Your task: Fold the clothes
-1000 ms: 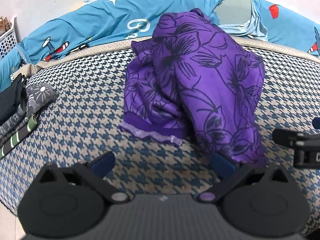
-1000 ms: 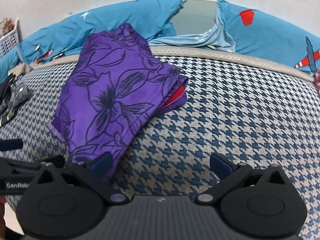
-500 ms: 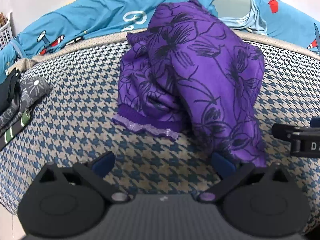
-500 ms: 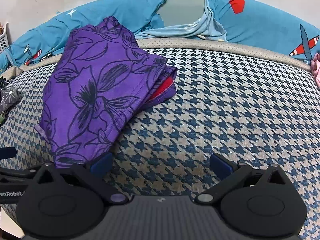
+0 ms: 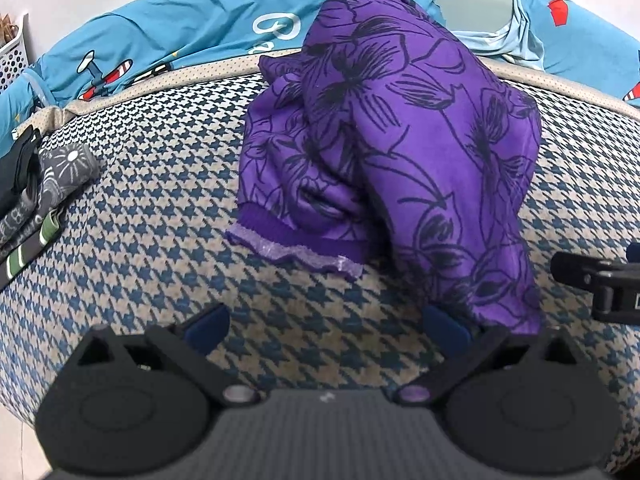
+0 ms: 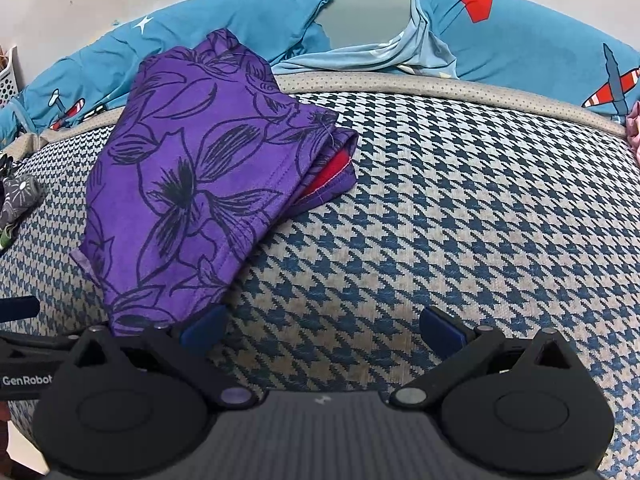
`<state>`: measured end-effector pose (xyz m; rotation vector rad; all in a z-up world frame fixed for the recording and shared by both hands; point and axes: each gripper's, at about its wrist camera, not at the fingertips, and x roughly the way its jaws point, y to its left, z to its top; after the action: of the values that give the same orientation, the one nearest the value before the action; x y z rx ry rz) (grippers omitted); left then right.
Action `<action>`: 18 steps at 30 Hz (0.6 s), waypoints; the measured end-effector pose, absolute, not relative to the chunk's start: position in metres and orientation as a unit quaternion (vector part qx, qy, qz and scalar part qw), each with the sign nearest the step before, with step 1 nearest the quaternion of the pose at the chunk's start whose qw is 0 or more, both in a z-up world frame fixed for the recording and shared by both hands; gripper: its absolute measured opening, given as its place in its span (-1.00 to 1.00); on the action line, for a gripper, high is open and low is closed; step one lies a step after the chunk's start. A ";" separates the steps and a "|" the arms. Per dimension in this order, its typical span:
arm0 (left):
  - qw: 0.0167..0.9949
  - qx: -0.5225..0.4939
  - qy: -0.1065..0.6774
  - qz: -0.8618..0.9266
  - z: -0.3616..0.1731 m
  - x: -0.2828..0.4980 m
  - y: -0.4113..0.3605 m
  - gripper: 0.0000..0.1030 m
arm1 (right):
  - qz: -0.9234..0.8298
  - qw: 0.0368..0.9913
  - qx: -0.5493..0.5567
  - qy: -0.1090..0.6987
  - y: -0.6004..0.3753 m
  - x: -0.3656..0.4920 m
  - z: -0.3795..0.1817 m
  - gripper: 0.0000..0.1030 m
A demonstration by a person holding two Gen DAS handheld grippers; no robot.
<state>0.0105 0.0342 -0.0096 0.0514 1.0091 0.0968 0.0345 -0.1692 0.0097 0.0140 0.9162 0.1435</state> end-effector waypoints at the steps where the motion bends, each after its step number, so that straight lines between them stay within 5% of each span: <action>1: 0.874 0.025 0.483 0.046 -0.010 0.011 0.034 1.00 | 0.069 0.894 0.007 0.442 -0.169 0.035 0.010 1.00; 18: 0.873 0.029 0.485 0.048 -0.012 0.011 0.034 1.00 | 0.070 0.893 0.007 0.445 -0.168 0.034 0.008 1.00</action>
<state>0.0110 0.0342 -0.0115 0.0604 1.0137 0.0995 0.0341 -0.1683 0.0084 0.0140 0.9242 0.1446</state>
